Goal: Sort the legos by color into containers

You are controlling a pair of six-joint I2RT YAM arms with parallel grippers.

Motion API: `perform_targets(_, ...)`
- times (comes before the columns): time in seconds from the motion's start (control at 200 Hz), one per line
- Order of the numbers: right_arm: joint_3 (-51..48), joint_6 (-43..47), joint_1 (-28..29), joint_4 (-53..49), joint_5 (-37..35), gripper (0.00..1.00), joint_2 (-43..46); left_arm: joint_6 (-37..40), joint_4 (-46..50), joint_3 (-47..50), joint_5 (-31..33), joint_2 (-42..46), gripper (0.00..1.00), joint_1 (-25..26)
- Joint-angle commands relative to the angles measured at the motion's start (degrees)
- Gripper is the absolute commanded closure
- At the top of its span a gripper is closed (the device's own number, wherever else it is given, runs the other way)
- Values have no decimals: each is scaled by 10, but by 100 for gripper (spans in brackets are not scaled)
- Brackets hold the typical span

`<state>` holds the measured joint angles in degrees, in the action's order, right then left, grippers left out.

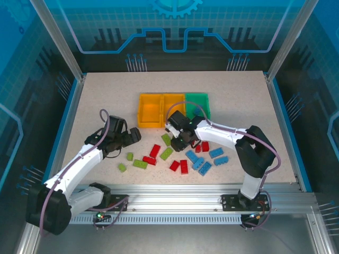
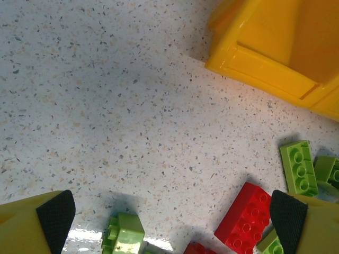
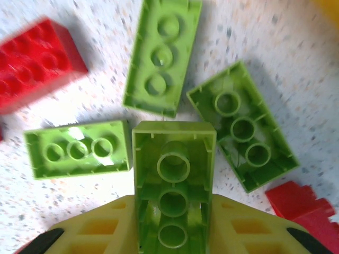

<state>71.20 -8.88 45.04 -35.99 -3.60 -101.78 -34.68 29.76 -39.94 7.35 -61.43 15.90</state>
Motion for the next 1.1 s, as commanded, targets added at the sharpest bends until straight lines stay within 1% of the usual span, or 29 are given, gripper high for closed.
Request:
perform_targets(0.0,37,-14,-19,-12,21,67,25,-17,8,12,8,5,1,-4)
perform_targets(0.115,67,-38,-44,0,35,67,23,-11,2,21,-8,3,1,-3)
perform_targets(0.245,120,-68,-78,2,38,67,-12,7,-3,25,-26,3,1,1)
perform_targets(0.47,253,-111,-128,-32,45,68,-129,13,21,30,-8,4,1,18)
perform_targets(0.555,302,-124,-135,-51,42,68,-170,3,31,34,-3,3,1,19)
perform_targets(0.69,371,-141,-135,-89,13,66,-222,-14,31,44,-9,-6,1,23)
perform_targets(0.81,404,-151,-135,-102,7,61,-246,-21,31,45,-21,-27,2,26)
perform_targets(0.955,429,-156,-135,-114,4,50,-263,-15,39,41,-24,-60,3,37)
perform_targets(1.03,440,-159,-136,-121,9,44,-267,-16,42,41,-25,-76,6,42)
perform_targets(1.096,440,-161,-136,-117,23,40,-260,-19,40,44,-24,-82,10,48)
